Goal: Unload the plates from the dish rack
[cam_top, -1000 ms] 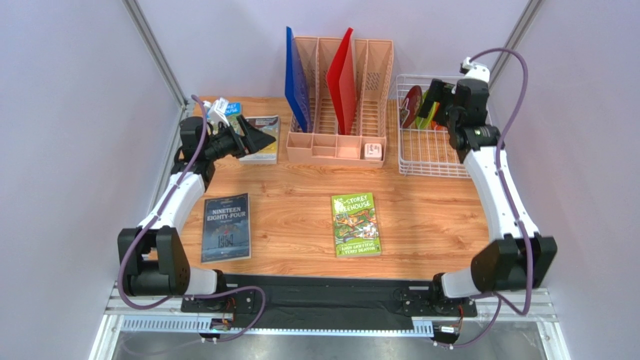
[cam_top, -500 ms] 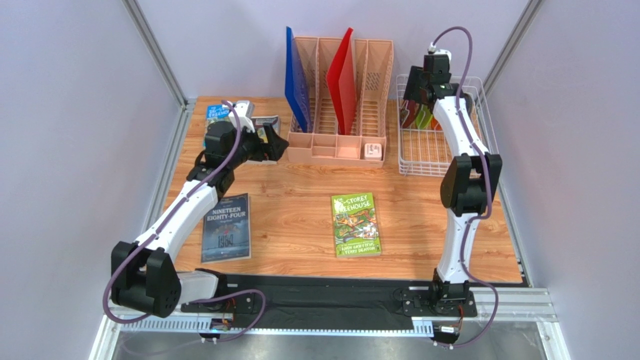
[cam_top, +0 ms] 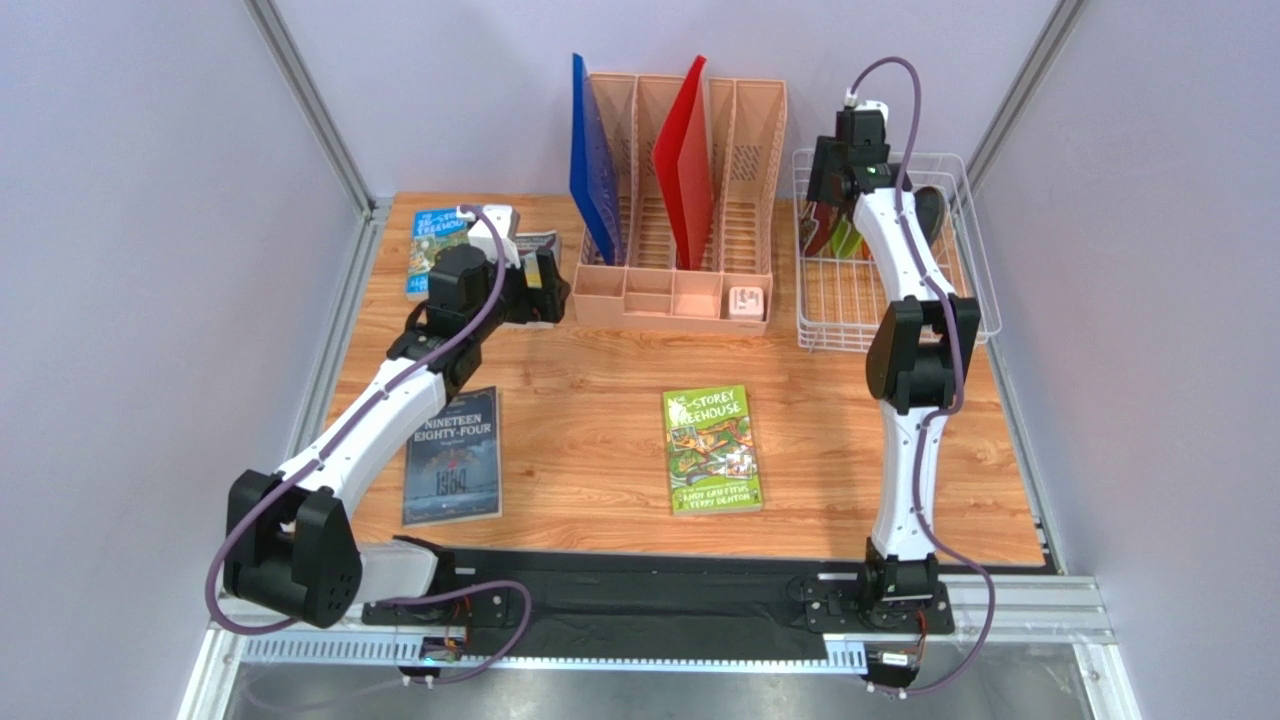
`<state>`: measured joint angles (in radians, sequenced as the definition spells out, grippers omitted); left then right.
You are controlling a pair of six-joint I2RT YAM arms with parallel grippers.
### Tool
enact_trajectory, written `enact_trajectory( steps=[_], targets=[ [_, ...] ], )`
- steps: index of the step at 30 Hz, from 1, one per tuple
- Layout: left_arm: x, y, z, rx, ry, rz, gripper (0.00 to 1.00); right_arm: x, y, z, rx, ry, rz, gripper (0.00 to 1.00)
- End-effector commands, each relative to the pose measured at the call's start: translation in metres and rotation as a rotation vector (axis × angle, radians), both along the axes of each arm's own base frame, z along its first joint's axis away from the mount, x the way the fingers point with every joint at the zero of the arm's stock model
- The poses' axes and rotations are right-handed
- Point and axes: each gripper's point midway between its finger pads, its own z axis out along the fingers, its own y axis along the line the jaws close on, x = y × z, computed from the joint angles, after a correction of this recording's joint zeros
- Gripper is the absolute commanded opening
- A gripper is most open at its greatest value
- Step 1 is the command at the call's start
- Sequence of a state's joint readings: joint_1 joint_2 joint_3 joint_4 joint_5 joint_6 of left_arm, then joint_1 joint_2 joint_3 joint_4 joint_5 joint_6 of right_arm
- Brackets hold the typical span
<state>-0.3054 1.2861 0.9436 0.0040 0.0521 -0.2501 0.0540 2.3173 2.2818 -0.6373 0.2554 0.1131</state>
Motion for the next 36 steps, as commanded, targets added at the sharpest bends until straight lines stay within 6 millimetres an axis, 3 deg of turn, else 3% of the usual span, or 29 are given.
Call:
enact_trajectory(
  steps=[1, 4, 6, 9, 11, 12, 14, 20, 21, 25, 30, 36],
  targets=[
    [0.005, -0.003, 0.029, 0.003, -0.075, -0.019, 1.0, 0.015, -0.006, 0.004, -0.057, -0.041, -0.006, 0.62],
    [0.006, -0.001, 0.033, 0.008, -0.086, -0.012, 1.0, 0.019, -0.007, -0.006, -0.062, -0.03, -0.002, 0.58],
    [0.005, -0.001, 0.032, 0.012, -0.084, -0.008, 1.0, 0.02, -0.007, -0.011, -0.068, -0.02, -0.002, 0.46],
    [0.005, 0.002, 0.033, 0.019, -0.089, 0.002, 1.0, 0.02, -0.006, -0.018, -0.071, -0.007, 0.011, 0.39],
    [0.005, 0.004, 0.03, 0.023, -0.089, 0.011, 1.0, 0.02, -0.006, -0.017, -0.085, -0.011, 0.009, 0.27],
    [0.005, 0.003, 0.031, 0.019, -0.095, 0.012, 1.0, 0.021, -0.005, -0.017, -0.1, -0.012, 0.018, 0.14],
    [0.006, 0.005, 0.03, 0.02, -0.094, 0.018, 1.0, 0.02, -0.005, -0.012, -0.128, -0.017, 0.014, 0.0],
    [0.005, 0.007, 0.028, 0.018, -0.096, 0.033, 1.0, 0.014, 0.008, 0.025, -0.367, -0.079, -0.019, 0.0],
    [0.005, 0.008, 0.027, 0.02, -0.091, 0.034, 1.0, 0.01, 0.018, 0.032, -0.396, -0.095, -0.024, 0.0],
    [0.005, 0.014, 0.023, 0.039, -0.07, 0.068, 1.0, -0.001, 0.007, 0.065, -0.5, -0.164, -0.183, 0.0],
    [-0.002, 0.019, 0.026, 0.054, -0.071, 0.077, 1.0, -0.02, 0.001, 0.098, -0.479, -0.235, -0.245, 0.0],
    [-0.007, 0.014, 0.033, 0.032, -0.083, 0.042, 1.0, -0.055, 0.006, 0.15, -0.425, -0.327, -0.249, 0.0]
  ],
)
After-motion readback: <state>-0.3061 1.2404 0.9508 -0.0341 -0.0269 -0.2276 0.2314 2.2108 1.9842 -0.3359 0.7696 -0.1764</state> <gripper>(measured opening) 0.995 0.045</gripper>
